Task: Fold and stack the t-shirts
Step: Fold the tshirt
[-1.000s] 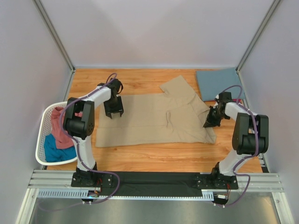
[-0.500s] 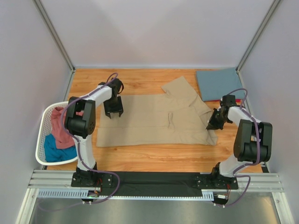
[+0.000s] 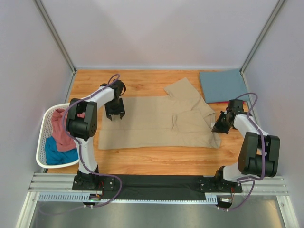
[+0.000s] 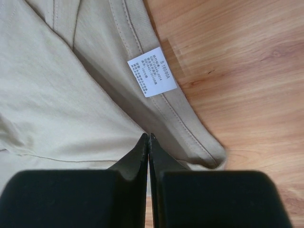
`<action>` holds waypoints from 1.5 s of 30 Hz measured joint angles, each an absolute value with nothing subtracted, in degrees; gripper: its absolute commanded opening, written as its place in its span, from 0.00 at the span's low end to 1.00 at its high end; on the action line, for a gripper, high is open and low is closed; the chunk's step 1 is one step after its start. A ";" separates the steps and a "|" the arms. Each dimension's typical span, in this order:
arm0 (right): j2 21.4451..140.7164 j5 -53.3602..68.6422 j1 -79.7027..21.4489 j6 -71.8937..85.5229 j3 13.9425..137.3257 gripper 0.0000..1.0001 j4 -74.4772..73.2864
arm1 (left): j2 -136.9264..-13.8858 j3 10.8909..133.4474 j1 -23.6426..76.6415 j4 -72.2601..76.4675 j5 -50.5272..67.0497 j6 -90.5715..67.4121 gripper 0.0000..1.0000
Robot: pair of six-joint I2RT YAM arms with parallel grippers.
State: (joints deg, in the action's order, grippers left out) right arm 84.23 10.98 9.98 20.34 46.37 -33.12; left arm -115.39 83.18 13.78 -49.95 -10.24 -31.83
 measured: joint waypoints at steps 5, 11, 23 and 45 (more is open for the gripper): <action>82.83 10.79 11.42 20.99 45.82 0.00 -32.51 | -115.39 83.18 13.80 -50.19 -10.85 -31.83 0.63; 82.94 9.87 11.90 21.21 45.74 0.00 -32.42 | -115.39 83.20 13.80 -50.37 -11.07 -31.83 0.63; 82.17 10.15 12.58 21.74 43.88 0.11 -32.10 | -115.39 83.31 13.78 -51.07 -11.60 -31.81 0.63; 113.21 21.04 1.08 19.84 96.66 0.59 -31.70 | -108.55 97.71 11.46 -51.22 -3.57 -21.56 0.64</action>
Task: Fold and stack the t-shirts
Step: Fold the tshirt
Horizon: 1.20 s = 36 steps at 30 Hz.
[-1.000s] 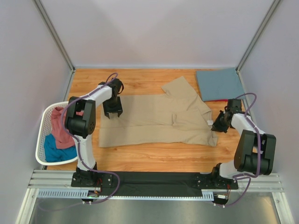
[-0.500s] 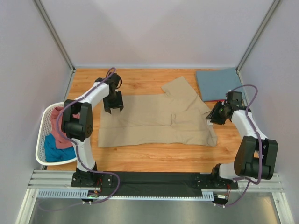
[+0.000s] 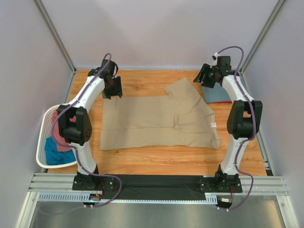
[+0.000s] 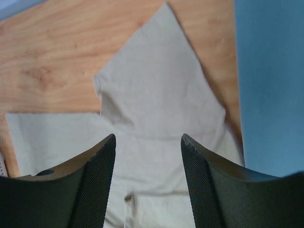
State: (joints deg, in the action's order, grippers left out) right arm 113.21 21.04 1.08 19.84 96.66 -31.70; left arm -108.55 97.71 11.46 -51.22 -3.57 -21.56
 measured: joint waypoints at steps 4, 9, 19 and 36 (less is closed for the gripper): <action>126.52 21.76 0.91 20.08 111.31 0.58 -30.85 | -110.83 98.21 9.45 -51.07 -3.68 -21.28 0.64; 139.39 22.22 0.54 21.98 126.19 0.56 -30.17 | -112.05 98.50 6.72 -50.48 -3.70 -21.23 0.64; 151.94 21.98 -1.32 29.19 133.25 0.56 -22.52 | -112.38 99.18 4.51 -49.74 -4.03 -21.28 0.63; 156.35 20.25 -4.60 32.03 138.06 0.13 -20.58 | -115.85 101.30 4.16 -50.37 -5.21 -21.52 0.62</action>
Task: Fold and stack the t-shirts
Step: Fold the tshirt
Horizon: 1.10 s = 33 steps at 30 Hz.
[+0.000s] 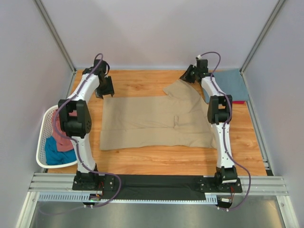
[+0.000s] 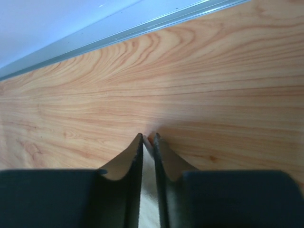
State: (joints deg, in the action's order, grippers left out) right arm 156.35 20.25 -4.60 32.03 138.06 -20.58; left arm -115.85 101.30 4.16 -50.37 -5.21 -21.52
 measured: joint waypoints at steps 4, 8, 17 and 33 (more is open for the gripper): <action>156.38 20.01 -4.21 31.33 138.06 0.00 -20.60 | -118.52 104.31 3.75 -51.88 -6.15 -21.47 0.60; 156.35 20.01 -4.10 29.56 137.91 0.00 -20.45 | -121.01 106.45 2.92 -52.86 -6.39 -21.23 0.60; 154.95 21.85 -3.92 26.22 135.46 0.00 -18.04 | -126.43 109.49 1.52 -53.63 -4.78 -17.74 0.58; 145.91 24.49 -3.49 20.93 129.14 0.00 -15.16 | -133.34 113.97 1.34 -54.39 -4.32 -13.65 0.56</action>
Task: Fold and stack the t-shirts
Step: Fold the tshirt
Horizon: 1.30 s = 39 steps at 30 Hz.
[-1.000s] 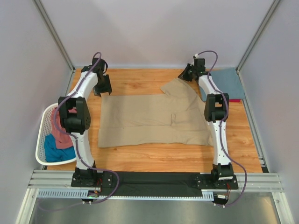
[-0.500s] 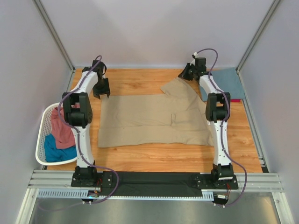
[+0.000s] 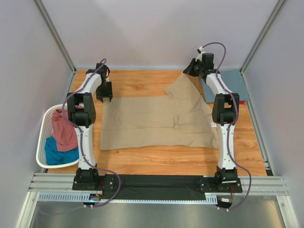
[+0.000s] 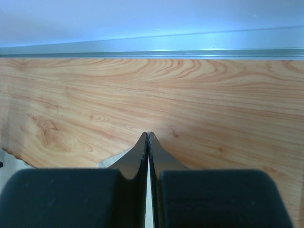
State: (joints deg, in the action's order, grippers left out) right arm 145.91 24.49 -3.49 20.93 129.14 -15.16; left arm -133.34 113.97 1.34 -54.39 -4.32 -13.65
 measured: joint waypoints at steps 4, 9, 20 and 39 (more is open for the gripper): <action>144.92 24.84 -3.29 20.43 127.09 0.00 -15.09 | -133.53 113.99 1.34 -54.15 -4.01 -13.21 0.56; 143.68 25.69 -3.18 19.59 124.31 0.00 -14.59 | -134.19 114.08 1.34 -53.95 -3.92 -12.86 0.57; 139.22 26.85 -3.20 18.61 119.79 0.00 -13.37 | -133.62 114.08 -0.43 -52.73 -0.67 -12.73 0.57; 133.75 27.62 -3.20 17.65 111.55 0.00 -11.53 | -133.49 114.08 -2.57 -51.13 6.50 -10.46 0.02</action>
State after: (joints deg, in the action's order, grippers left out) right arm 133.75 27.62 -3.20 17.65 111.55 -11.53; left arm -133.49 114.08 -2.57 -51.13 6.50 -10.46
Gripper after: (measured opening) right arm 0.003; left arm 0.144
